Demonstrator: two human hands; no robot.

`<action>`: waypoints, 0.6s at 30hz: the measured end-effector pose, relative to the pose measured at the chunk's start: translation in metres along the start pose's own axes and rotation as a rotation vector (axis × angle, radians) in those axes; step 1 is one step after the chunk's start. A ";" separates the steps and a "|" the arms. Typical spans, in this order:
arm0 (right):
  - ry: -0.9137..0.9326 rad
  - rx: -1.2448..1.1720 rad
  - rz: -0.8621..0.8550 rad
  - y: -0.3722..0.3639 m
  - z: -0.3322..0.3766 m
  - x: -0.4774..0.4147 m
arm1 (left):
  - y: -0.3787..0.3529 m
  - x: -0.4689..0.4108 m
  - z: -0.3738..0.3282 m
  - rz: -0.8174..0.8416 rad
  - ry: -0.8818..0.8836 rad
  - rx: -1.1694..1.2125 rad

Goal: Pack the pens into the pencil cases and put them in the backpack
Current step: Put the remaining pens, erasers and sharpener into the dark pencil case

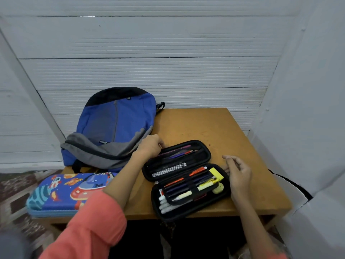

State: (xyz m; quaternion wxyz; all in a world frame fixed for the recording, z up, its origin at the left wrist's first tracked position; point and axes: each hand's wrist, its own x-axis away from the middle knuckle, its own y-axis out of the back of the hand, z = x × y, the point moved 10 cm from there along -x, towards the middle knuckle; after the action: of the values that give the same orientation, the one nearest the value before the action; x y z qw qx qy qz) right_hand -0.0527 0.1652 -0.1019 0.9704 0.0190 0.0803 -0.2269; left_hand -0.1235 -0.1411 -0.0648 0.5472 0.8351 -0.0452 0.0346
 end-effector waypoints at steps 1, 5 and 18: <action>-0.006 0.009 0.030 -0.003 -0.001 -0.001 | 0.001 -0.003 -0.002 -0.021 -0.009 0.008; -0.029 0.028 0.180 -0.018 -0.007 -0.002 | -0.001 -0.012 -0.013 -0.084 -0.047 0.062; -0.343 0.191 0.298 -0.030 -0.024 -0.026 | 0.005 0.004 0.029 -0.073 0.070 0.230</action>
State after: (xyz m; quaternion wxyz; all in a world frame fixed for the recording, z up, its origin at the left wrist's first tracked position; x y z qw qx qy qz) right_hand -0.0931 0.1513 -0.1215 0.9864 0.0835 -0.1113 -0.0876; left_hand -0.1201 -0.1698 -0.0718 0.4500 0.8916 0.0087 0.0489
